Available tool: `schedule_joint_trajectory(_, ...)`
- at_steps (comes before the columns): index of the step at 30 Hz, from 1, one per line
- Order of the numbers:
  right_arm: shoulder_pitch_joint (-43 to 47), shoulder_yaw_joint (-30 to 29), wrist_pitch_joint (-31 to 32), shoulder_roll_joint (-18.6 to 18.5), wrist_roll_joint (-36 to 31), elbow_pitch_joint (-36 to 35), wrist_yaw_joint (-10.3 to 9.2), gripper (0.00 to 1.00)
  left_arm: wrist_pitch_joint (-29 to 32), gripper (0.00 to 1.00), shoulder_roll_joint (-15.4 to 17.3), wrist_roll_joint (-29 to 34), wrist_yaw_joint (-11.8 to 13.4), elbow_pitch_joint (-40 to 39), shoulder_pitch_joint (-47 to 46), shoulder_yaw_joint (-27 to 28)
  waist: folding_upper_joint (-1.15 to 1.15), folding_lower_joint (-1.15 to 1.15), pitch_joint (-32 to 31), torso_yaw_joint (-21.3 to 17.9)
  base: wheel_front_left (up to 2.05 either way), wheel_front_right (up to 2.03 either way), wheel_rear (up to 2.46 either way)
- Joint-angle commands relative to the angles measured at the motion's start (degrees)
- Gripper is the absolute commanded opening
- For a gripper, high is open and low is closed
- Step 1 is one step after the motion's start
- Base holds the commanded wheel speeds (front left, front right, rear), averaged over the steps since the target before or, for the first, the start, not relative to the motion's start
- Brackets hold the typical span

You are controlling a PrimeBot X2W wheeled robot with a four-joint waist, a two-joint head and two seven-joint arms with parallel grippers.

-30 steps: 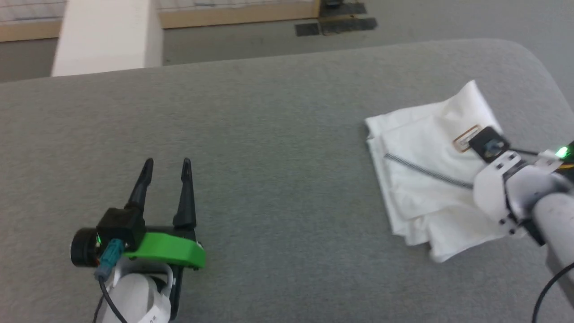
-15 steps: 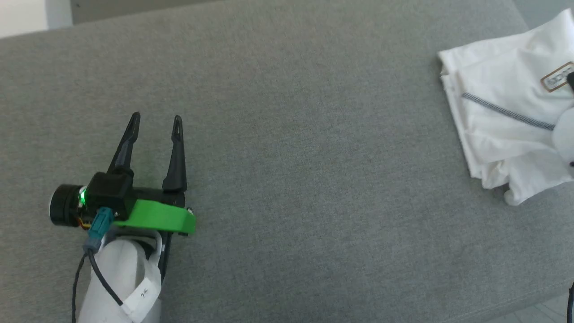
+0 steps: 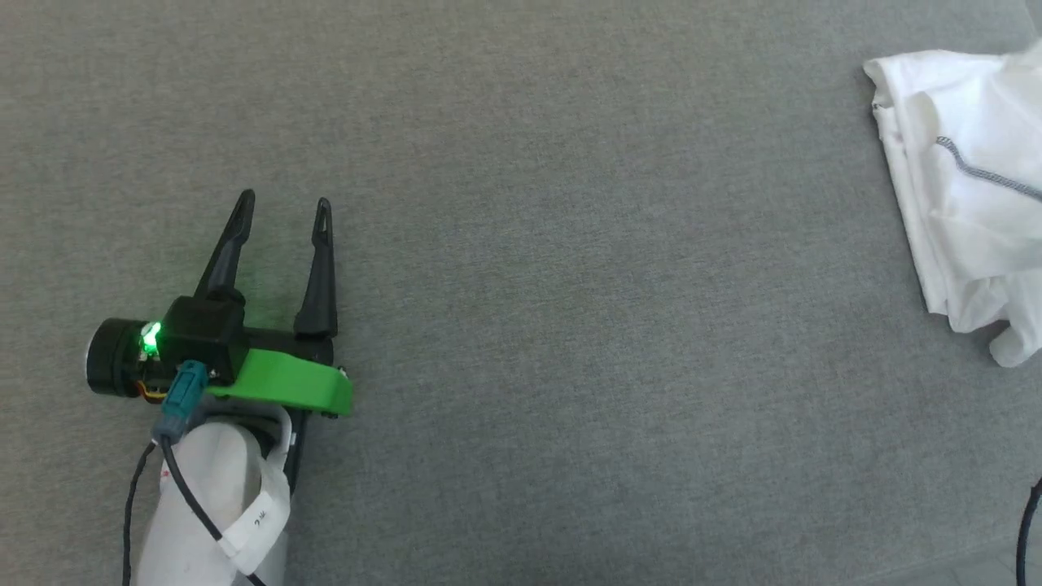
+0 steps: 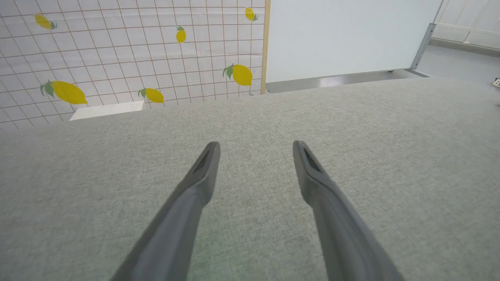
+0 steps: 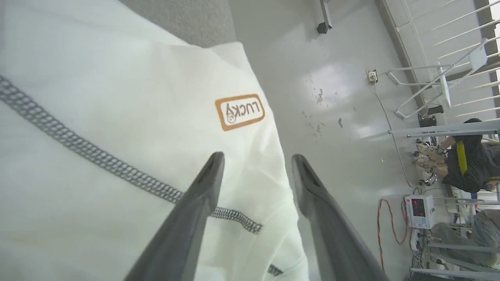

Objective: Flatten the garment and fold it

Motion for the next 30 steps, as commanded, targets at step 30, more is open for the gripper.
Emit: schedule_joint_trajectory(30,36.1,1.1,-20.7,16.3,22.9,-34.2,-0.12,1.00,-1.2,1.00,-4.6,-7.6,0.1,9.5,10.6,-3.7,0.00,-0.01,-28.1,18.4,0.00,0.00,0.00)
